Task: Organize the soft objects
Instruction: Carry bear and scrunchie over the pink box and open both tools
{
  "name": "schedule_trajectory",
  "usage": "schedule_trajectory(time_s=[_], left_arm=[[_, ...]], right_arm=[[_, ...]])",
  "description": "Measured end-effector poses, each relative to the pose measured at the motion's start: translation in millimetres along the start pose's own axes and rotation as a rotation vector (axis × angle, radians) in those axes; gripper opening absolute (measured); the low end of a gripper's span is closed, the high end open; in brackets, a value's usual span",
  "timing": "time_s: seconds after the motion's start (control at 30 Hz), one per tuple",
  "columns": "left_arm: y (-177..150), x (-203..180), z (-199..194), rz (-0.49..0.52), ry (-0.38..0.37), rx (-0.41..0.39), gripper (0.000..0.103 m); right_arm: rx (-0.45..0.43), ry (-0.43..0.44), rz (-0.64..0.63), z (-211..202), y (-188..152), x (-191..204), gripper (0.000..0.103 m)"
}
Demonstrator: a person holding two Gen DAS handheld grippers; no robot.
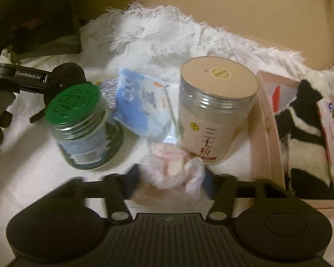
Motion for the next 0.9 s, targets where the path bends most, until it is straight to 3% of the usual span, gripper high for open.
schedule_trajectory(time_s=[0.1, 0.3, 0.4, 0.53, 0.67, 0.8, 0.9], left_arm=[[-6.0, 1.5, -20.3, 0.010, 0.062, -0.018, 0.074], [-17.2, 7.0, -67.9, -0.046, 0.084, -0.045, 0.073], [-14.0, -4.9, -92.2, -0.038, 0.087, -0.071, 0.073], [5.1, -57.6, -130.1, 0.031, 0.000, -0.154, 0.073], [23.4, -134.1, -147.0, 0.089, -0.165, -0.202, 0.073], [23.1, -214.0, -117.1, 0.138, -0.267, -0.176, 0.073], [13.9, -262.2, -71.6, 0.136, -0.304, -0.134, 0.074]], right_arm=[[0.020, 0.010, -0.019, -10.3, 0.8, 5.9, 0.027], [-0.032, 0.051, -0.068, -44.2, 13.1, 17.6, 0.024], [-0.099, 0.060, -0.073, -71.0, 28.6, 11.4, 0.024], [-0.232, 0.006, -0.050, -126.9, 63.2, -22.6, 0.024], [-0.326, -0.134, -0.004, -183.4, 84.0, -78.3, 0.024], [-0.339, -0.279, 0.046, -213.7, 66.4, -130.0, 0.024], [-0.304, -0.295, 0.107, -213.3, 35.8, -153.4, 0.024]])
Point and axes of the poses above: each gripper's, at about its wrist camera, not at the fingertips, and z roughly the way its jaws point, x to its left, y to its top, the point moved 7 cm from there along z, roughly the way its jaws point, and after that the axes turned 13 degrees about -z, right-handed, at the moved point
